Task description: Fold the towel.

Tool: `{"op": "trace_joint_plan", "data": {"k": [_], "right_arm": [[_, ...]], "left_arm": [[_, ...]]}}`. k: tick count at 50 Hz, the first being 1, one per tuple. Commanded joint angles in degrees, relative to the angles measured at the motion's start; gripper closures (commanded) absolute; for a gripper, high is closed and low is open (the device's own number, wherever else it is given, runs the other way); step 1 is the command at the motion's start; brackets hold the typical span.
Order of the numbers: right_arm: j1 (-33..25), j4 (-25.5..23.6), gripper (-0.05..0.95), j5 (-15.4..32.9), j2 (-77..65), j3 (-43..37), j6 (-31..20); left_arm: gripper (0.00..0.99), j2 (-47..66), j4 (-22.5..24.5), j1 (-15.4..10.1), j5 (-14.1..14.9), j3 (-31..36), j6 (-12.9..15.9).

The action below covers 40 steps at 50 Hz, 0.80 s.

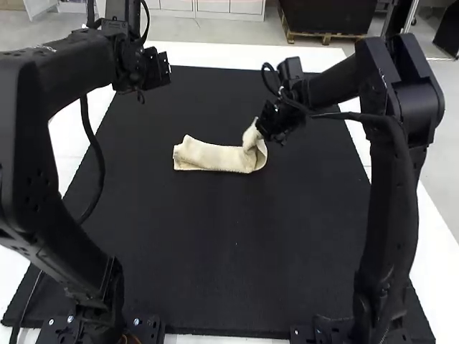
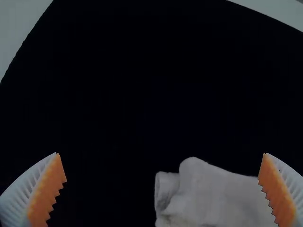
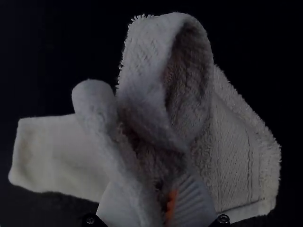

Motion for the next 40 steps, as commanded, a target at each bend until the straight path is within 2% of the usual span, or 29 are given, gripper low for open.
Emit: {"op": "trace_joint_plan", "data": {"k": [1,40], "right_arm": [[3.23,0.12,0.91,-0.33,-1.35,2.82,0.33],[9.99,0.29,0.91,0.28,7.88,10.02,0.33]], "left_arm": [[0.041,-2.47,0.26,0.59,-0.17,0.34,0.69],[0.041,-4.49,-1.41,1.47,0.89,0.16,0.51]]}}
